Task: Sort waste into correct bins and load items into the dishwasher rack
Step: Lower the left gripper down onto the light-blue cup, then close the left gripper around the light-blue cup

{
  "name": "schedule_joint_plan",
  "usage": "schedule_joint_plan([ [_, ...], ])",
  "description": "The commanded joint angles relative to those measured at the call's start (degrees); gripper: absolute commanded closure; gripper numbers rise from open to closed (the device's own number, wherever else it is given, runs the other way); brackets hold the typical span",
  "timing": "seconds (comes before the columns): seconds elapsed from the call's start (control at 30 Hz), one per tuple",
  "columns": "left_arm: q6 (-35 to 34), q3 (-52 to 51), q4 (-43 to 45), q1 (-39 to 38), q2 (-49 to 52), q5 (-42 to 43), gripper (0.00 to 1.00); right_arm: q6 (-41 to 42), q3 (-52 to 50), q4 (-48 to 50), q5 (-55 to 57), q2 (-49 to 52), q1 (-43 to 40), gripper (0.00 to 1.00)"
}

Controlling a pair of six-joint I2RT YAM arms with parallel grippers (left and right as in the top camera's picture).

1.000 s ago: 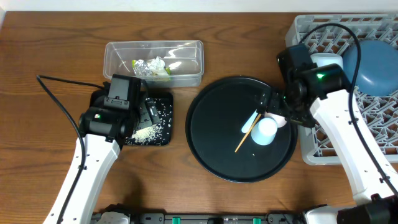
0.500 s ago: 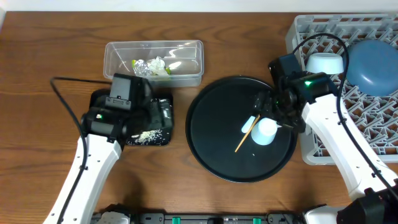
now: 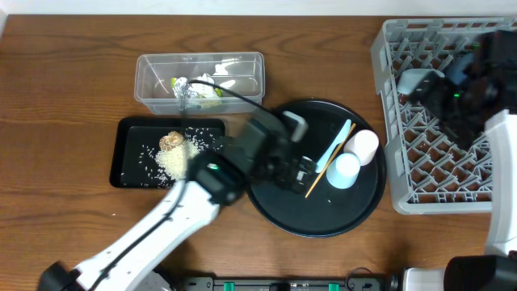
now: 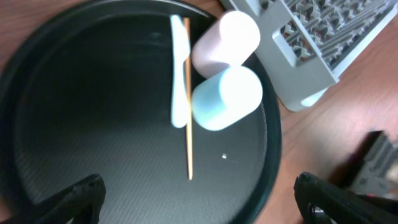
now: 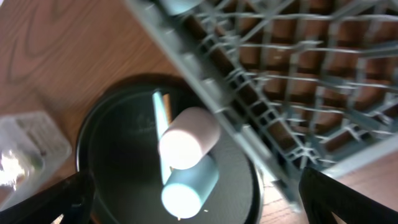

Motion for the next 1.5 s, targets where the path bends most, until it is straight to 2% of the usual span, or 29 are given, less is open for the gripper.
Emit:
schedule_joint_plan([
  [0.0,0.5,0.2,3.9,-3.8,5.3,-9.4,0.02,-1.2,0.4,-0.9,-0.6,-0.1,-3.5,0.01],
  [0.23,0.9,0.8,13.8,-6.8,13.2,-10.1,0.00,-1.2,0.4,-0.9,-0.6,-0.1,-5.2,0.01],
  [0.37,4.2,2.6,14.6,-8.4,14.4,-10.2,0.06,-1.2,0.4,-0.9,-0.6,-0.1,-5.2,0.01],
  [0.53,6.4,10.3,5.1,-9.0,15.7,-11.6,0.05,-1.2,0.4,-0.9,-0.6,-0.2,-5.2,0.01],
  [0.63,8.5,15.3,-1.5,-9.1,16.9,-11.6,0.00,-1.2,0.4,-0.9,-0.6,-0.1,-5.2,0.01],
  [0.9,14.8,30.0,-16.5,-11.4,25.6,-7.8,0.02,-1.2,0.4,-0.9,-0.6,-0.1,-5.2,0.01],
  [1.07,16.4,34.5,-17.5,-12.1,32.6,-7.8,0.02,-1.2,0.4,-0.9,-0.6,-0.1,-5.2,0.01],
  [1.47,16.2,34.4,-15.8,-12.1,37.1,-7.8,0.02,-1.2,0.4,-0.9,-0.6,-0.1,-5.2,0.01],
])
